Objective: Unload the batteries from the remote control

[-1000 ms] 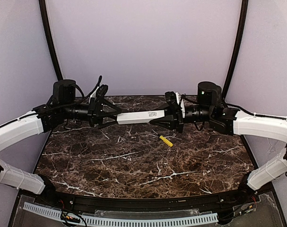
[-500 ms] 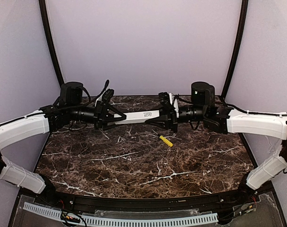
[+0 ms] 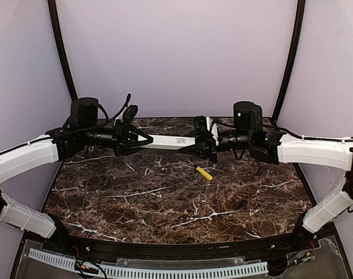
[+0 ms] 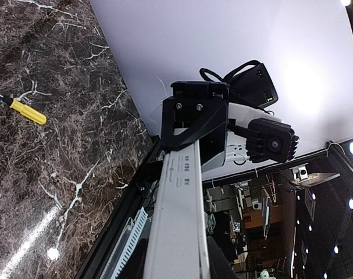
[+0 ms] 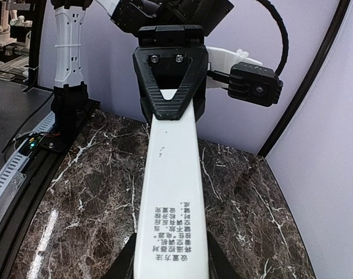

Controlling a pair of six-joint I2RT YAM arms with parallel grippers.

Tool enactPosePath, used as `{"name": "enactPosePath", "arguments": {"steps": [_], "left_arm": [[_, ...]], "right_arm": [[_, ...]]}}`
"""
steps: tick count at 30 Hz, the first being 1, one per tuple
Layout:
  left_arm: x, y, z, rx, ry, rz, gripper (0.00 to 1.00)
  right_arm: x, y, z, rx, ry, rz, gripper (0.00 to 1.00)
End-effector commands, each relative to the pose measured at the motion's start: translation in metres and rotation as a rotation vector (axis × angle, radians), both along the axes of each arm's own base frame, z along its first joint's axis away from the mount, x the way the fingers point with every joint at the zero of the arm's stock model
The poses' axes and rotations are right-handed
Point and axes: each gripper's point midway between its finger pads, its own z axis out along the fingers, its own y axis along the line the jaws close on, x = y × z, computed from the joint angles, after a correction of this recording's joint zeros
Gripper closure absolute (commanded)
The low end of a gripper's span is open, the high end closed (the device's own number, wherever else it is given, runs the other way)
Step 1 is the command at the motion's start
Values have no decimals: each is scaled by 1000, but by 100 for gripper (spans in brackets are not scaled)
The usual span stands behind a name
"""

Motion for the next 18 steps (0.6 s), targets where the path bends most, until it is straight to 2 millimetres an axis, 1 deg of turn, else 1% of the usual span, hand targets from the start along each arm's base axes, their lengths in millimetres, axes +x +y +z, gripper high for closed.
{"name": "enactPosePath", "arguments": {"steps": [1,4,5,6,9,12,15,18], "left_arm": [[-7,-3,-6,-5,-15,-18,90],[-8,-4,6,-60,-31,-15,91],[-8,-4,5,-65,-29,-14,92],[-8,-3,11,-83,-38,-11,93],[-8,-3,15,-112,-41,-2,98],[-9,-2,25,-153,-52,3,100],[-10,-1,29,-171,-60,5,100],[-11,1,32,-179,-70,10,100]], "right_arm": [[-3,6,27,63,-31,-11,100],[-3,4,27,65,-26,-16,100],[-4,4,27,68,-22,-17,100],[-4,3,27,73,-18,-17,96],[-5,2,25,76,5,-20,78],[-5,3,23,72,25,-24,56],[-3,2,22,77,37,-35,46],[-4,0,23,93,36,-39,42]]}}
